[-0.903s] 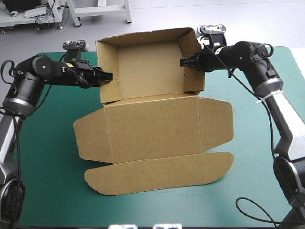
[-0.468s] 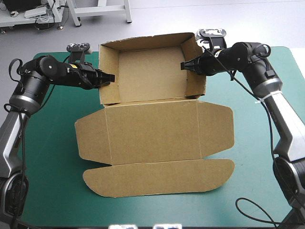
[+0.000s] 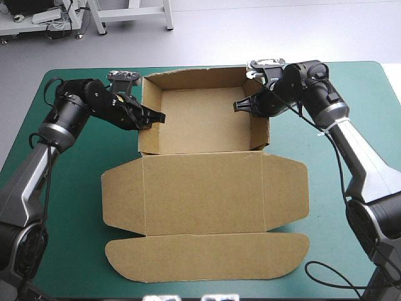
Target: Fold the box
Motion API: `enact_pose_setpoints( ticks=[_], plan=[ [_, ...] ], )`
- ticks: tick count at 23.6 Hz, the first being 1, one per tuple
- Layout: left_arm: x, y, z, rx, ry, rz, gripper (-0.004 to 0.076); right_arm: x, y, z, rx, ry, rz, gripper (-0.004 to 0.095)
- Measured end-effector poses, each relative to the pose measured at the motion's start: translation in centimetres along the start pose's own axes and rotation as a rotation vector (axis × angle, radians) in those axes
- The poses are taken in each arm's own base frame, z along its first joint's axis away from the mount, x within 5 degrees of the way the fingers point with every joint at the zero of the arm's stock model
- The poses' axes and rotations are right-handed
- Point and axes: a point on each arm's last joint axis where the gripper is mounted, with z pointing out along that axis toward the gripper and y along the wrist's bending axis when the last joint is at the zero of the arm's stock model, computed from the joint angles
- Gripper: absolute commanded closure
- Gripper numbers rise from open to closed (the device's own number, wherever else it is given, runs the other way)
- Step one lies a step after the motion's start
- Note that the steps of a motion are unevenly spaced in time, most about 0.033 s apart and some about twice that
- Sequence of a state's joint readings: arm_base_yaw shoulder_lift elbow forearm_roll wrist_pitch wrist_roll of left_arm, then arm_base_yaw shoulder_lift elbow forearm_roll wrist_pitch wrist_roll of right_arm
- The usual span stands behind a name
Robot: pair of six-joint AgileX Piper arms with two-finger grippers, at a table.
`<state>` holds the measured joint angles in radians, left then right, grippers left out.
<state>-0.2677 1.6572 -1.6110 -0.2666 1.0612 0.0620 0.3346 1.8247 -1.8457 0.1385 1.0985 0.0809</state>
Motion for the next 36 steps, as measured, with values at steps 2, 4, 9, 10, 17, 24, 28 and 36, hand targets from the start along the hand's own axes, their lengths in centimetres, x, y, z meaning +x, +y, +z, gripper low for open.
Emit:
enact_pose_setpoints(
  ticks=[2,4,9,10,17,24,28,36],
  plan=[
    [0.2,-0.3,1.1,-0.01,0.039,0.009,0.0733,0.3,0.1,0.9,0.02,0.037,0.002,0.0918],
    [0.3,-0.4,2.1,-0.017,0.067,0.005,0.0733,0.4,0.0,1.4,0.034,0.057,0.006,0.0919],
    [0.6,-0.4,4.7,-0.02,0.139,-0.008,0.0733,1.0,-0.5,3.3,0.066,0.14,0.018,0.0919],
    [0.7,-0.4,5.2,-0.022,0.153,-0.01,0.0733,1.0,-0.6,3.7,0.07,0.153,0.018,0.0919],
    [1.1,0.1,8.5,-0.032,0.225,-0.019,0.0733,1.7,-1.1,7.4,0.087,0.237,0.027,0.0919],
    [0.8,0.5,10.7,-0.034,0.213,-0.041,0.0733,2.1,-1.7,10.9,0.098,0.268,0.033,0.0919],
    [0.7,0.6,11.2,-0.031,0.219,-0.032,0.0732,2.1,-1.8,11.3,0.098,0.274,0.021,0.0919],
    [0.7,0.6,11.3,-0.029,0.223,-0.031,0.0704,2.1,-1.9,11.3,0.102,0.276,-0.006,0.0843]
  ],
)
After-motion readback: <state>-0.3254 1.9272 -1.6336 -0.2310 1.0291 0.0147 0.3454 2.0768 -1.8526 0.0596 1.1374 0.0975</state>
